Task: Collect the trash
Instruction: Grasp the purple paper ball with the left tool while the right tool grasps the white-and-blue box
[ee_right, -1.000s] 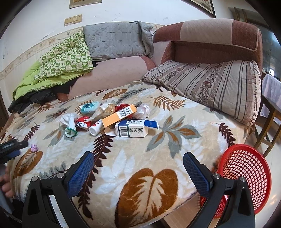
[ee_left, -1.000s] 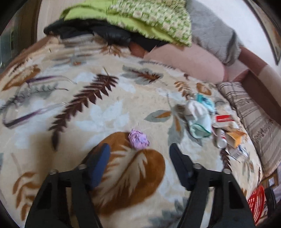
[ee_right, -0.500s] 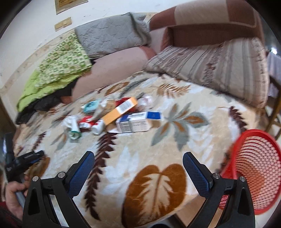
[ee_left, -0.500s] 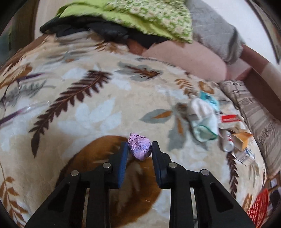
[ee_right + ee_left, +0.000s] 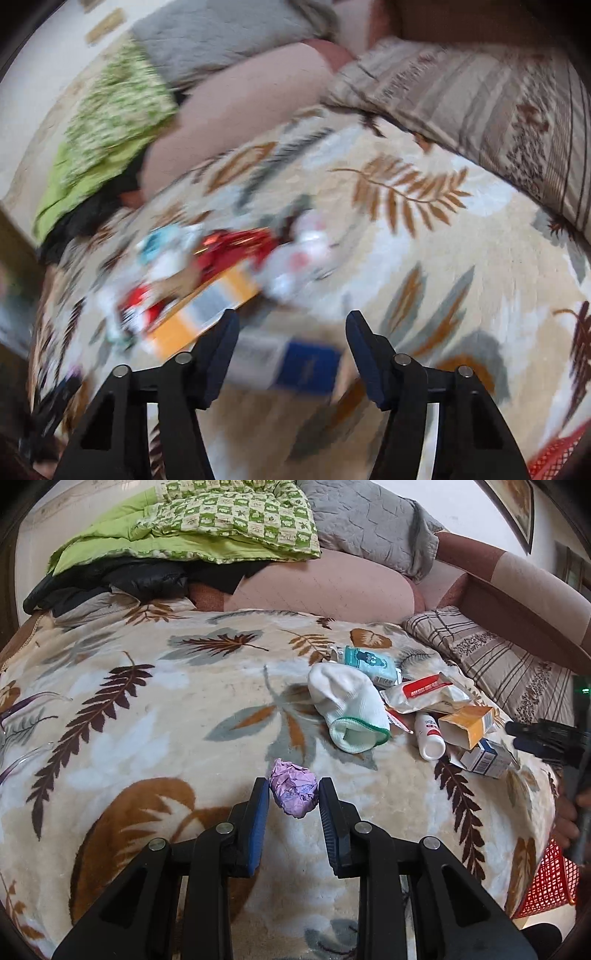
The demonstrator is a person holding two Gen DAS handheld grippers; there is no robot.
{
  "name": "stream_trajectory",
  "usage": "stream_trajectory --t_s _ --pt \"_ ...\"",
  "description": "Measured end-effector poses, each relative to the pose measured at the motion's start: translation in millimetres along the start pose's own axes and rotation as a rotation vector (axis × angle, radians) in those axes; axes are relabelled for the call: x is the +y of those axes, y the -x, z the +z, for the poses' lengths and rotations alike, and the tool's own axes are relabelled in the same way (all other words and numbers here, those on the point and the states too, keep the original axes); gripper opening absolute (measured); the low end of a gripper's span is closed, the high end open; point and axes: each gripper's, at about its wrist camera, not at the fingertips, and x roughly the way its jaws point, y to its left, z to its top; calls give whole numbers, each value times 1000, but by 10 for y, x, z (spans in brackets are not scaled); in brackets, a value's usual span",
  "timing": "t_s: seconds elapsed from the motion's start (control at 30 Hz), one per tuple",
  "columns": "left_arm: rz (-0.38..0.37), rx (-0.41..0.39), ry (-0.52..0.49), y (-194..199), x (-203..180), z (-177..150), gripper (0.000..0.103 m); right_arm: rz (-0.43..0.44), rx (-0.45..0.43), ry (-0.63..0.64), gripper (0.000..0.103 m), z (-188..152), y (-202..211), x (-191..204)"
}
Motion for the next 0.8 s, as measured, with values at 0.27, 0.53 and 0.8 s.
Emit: stream_trajectory --t_s 0.27,0.53,0.8 --pt "-9 -1 -7 -11 -13 5 26 284 168 3 63 -649 -12 363" --pt "-7 -16 -24 46 -41 -14 26 4 67 342 83 -812 246 977" --pt "2 -28 -53 63 -69 -17 26 -10 98 336 56 -583 -119 1066"
